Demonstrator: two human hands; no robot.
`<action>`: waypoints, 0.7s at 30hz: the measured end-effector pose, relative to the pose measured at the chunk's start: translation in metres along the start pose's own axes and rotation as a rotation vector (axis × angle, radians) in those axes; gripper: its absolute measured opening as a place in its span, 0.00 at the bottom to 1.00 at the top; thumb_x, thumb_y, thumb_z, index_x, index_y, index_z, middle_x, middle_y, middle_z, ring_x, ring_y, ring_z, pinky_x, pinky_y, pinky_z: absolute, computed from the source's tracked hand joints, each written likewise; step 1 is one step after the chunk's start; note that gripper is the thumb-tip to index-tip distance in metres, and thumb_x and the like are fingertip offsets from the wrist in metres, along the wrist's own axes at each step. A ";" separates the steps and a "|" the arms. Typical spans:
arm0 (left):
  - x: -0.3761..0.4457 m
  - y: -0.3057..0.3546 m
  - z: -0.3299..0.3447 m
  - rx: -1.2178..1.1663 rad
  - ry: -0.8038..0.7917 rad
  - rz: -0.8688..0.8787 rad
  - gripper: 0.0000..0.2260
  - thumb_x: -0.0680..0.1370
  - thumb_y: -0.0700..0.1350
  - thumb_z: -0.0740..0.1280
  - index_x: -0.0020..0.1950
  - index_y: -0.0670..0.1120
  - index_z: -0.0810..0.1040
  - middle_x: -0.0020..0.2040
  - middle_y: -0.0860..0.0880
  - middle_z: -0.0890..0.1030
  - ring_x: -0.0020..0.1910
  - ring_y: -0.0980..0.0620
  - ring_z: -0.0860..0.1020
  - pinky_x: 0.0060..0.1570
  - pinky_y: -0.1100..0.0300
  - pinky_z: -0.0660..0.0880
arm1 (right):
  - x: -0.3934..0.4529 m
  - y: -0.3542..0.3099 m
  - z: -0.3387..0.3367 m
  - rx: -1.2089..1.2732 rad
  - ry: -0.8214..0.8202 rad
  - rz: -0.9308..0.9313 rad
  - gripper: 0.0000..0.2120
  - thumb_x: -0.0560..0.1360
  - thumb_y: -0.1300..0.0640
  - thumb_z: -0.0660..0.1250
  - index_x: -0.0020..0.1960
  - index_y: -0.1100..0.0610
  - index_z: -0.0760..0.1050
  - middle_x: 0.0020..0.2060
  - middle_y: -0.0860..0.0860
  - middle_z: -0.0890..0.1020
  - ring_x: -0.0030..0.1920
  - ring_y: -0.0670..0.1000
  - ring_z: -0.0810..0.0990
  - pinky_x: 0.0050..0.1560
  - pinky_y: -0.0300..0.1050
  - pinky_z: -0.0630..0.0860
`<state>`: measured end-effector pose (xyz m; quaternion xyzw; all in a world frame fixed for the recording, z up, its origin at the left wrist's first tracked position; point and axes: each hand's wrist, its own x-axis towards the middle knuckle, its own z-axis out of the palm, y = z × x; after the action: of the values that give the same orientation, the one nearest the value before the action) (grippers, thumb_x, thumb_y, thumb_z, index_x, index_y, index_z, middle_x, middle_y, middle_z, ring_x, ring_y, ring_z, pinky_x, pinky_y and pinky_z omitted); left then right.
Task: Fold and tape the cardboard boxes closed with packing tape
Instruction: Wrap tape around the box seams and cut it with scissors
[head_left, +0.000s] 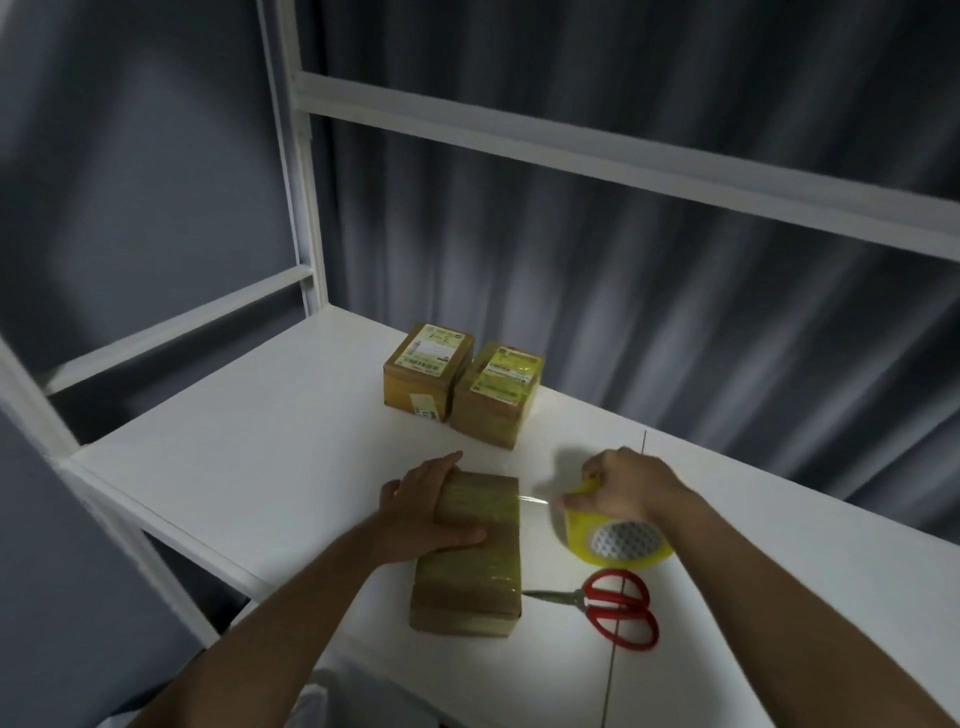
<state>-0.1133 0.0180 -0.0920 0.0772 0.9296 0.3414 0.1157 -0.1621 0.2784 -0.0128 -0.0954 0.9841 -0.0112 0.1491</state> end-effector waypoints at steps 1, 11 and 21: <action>0.002 0.000 0.000 0.018 -0.020 0.000 0.51 0.57 0.77 0.58 0.75 0.61 0.44 0.73 0.54 0.59 0.72 0.51 0.58 0.71 0.48 0.50 | 0.003 0.001 0.005 0.010 -0.004 0.012 0.36 0.64 0.25 0.63 0.63 0.46 0.74 0.60 0.49 0.78 0.58 0.53 0.76 0.53 0.45 0.71; -0.001 0.046 0.001 0.648 -0.117 0.027 0.32 0.80 0.61 0.47 0.77 0.48 0.39 0.77 0.46 0.37 0.75 0.47 0.35 0.71 0.41 0.34 | 0.027 -0.035 0.018 -0.369 -0.017 -0.023 0.34 0.71 0.29 0.60 0.63 0.55 0.73 0.57 0.51 0.78 0.58 0.54 0.77 0.54 0.48 0.72; -0.004 0.060 0.034 0.326 0.010 -0.223 0.47 0.70 0.67 0.62 0.77 0.49 0.38 0.77 0.51 0.36 0.75 0.47 0.34 0.69 0.38 0.53 | 0.012 0.014 0.006 0.207 -0.049 -0.038 0.19 0.75 0.40 0.62 0.62 0.48 0.71 0.60 0.50 0.76 0.56 0.52 0.74 0.53 0.43 0.70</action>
<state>-0.0967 0.0833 -0.0779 -0.0104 0.9759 0.1720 0.1341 -0.1743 0.2901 -0.0223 -0.0986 0.9718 -0.1132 0.1818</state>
